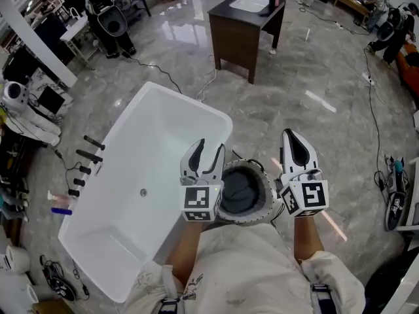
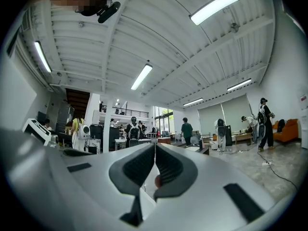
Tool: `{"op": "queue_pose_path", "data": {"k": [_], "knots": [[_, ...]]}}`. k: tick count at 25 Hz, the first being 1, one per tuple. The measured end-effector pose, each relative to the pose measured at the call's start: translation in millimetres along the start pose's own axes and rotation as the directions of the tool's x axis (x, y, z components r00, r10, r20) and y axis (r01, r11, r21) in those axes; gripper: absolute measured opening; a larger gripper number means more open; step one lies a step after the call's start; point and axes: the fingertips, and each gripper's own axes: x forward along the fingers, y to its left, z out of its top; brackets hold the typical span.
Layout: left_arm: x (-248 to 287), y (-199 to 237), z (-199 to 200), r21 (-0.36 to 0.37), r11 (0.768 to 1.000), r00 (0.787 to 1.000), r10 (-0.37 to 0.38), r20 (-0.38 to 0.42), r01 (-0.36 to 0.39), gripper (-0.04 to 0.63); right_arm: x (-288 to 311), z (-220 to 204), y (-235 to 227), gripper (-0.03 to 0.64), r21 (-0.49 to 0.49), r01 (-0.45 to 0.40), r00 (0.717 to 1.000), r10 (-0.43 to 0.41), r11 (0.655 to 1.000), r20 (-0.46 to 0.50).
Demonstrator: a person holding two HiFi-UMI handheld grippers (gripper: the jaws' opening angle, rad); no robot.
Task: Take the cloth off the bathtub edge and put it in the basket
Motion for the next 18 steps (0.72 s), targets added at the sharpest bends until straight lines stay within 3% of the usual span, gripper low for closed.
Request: {"op": "queue_pose_path", "data": {"k": [9, 18], "knots": [[-12, -7, 57, 0.045, 0.999, 0.991, -0.013, 0.137, 0.007, 0.186, -5, 20, 6, -0.011, -0.05, -0.008, 0.999, 0.01, 0.999, 0.045], [-19, -1, 66, 0.049, 0.999, 0.987, -0.024, 0.159, 0.016, 0.154, -3, 21, 14, -0.011, -0.048, -0.011, 0.998, 0.013, 0.999, 0.055]]}}
